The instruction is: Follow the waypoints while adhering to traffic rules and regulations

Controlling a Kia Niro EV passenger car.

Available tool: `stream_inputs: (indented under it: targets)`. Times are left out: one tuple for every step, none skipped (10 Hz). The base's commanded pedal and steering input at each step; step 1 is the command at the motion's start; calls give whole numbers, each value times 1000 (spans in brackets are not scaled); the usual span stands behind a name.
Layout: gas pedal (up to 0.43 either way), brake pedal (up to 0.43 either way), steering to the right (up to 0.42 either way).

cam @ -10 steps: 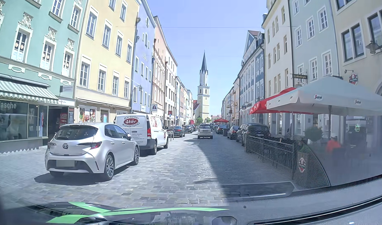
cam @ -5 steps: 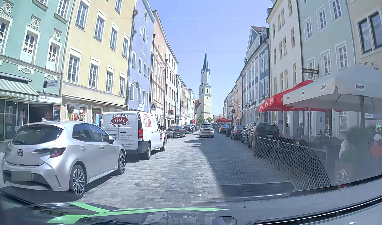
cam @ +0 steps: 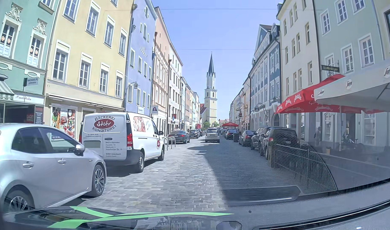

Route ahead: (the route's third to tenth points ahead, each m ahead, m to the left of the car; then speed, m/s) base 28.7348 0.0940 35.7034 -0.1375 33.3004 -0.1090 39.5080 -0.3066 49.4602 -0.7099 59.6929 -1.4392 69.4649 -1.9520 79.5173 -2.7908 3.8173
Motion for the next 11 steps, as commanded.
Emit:
stream_inputs:
  targets:
    - [67,0,-12]
    - [67,0,-11]
    - [79,0,-10]
    - [79,0,-11]
    - [79,0,-11]
    - [79,0,-11]
    - [79,0,-11]
    - [79,0,-11]
    - [79,0,-10]
    - [79,0,-10]
    - [79,0,-10]
